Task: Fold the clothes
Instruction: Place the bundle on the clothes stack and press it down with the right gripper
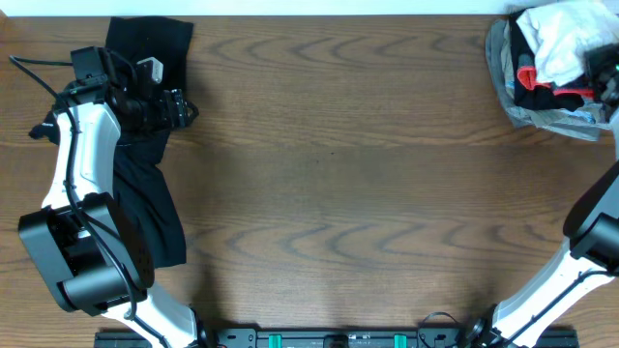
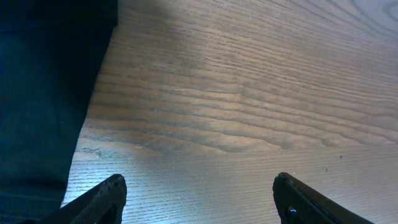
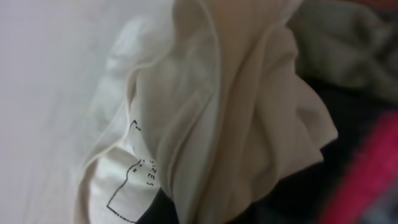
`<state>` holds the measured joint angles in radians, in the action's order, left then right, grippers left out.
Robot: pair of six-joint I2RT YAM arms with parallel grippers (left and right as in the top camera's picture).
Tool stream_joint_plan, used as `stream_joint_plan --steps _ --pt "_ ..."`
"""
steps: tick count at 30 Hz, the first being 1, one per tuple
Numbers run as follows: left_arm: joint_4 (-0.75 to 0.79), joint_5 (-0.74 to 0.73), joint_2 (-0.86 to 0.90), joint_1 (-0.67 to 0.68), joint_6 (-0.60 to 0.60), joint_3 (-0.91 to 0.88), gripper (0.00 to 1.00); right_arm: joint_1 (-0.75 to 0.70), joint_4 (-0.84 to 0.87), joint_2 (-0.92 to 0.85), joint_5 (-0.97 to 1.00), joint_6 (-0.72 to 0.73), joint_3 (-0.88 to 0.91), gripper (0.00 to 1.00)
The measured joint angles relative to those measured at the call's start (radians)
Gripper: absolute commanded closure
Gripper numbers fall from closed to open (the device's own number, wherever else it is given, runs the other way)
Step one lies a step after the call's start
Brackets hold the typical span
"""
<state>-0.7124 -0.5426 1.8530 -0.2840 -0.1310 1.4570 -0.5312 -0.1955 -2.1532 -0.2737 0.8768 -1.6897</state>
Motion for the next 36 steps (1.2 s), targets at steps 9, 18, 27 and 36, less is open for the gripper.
stream_joint_plan --steps 9,18,27,36 --pt "0.003 0.000 0.000 0.006 0.000 0.000 0.23 -0.036 -0.232 0.000 -0.139 -0.046 0.000 0.49" --pt "0.010 0.000 0.000 0.029 0.000 0.000 0.23 -0.042 -0.457 0.096 -0.163 -0.311 0.000 0.09" --pt "0.016 0.000 0.001 0.029 0.000 0.000 0.23 -0.038 -0.432 0.356 -0.129 -0.723 -0.003 0.19" --pt "0.025 0.000 0.003 0.029 0.000 0.000 0.23 0.018 -0.189 0.307 0.001 -0.893 -0.011 0.65"
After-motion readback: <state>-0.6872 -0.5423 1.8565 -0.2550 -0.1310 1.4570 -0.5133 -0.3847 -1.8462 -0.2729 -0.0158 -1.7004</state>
